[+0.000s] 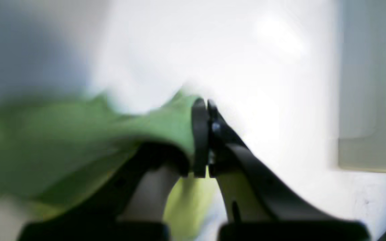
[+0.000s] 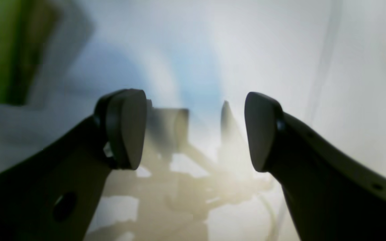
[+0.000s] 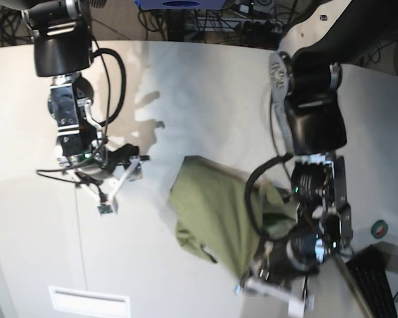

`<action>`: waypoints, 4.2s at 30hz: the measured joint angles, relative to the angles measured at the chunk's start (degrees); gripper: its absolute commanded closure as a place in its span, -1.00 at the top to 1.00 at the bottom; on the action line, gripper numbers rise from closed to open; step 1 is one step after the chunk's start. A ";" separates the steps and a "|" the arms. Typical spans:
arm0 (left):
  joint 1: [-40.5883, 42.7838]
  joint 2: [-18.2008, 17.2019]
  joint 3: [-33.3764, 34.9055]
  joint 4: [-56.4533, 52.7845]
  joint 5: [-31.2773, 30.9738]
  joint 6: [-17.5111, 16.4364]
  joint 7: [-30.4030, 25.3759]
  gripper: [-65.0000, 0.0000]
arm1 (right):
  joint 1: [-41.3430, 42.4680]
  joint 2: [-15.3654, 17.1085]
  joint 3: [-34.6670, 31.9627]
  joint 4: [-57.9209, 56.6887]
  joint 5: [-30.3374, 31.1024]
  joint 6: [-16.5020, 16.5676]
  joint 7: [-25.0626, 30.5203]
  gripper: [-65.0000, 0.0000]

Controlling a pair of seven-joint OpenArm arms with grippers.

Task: Layout the t-shirt on the table in an organized manner, then fold the t-shirt properly
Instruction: 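Grasp the green t-shirt edges with both grippers, then lift the t-shirt with both grippers and shake it open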

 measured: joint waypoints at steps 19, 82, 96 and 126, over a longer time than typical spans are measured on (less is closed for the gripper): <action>3.82 2.03 11.21 -1.62 4.81 -0.13 -10.23 -1.00 | 16.35 -3.41 5.95 -23.41 31.78 12.20 -0.26 0.34; 7.13 1.53 59.39 10.01 -6.03 -0.61 -23.80 -1.00 | -15.89 10.16 39.91 13.60 33.18 1.84 -2.36 0.09; 5.70 3.08 65.51 0.07 -6.43 -1.20 -25.14 0.20 | -17.86 11.28 43.69 13.64 33.38 2.01 -2.97 0.09; 11.23 -10.19 47.08 -23.34 10.88 5.44 -27.69 -1.00 | -8.85 14.60 8.70 -0.07 33.09 2.16 -6.75 -1.00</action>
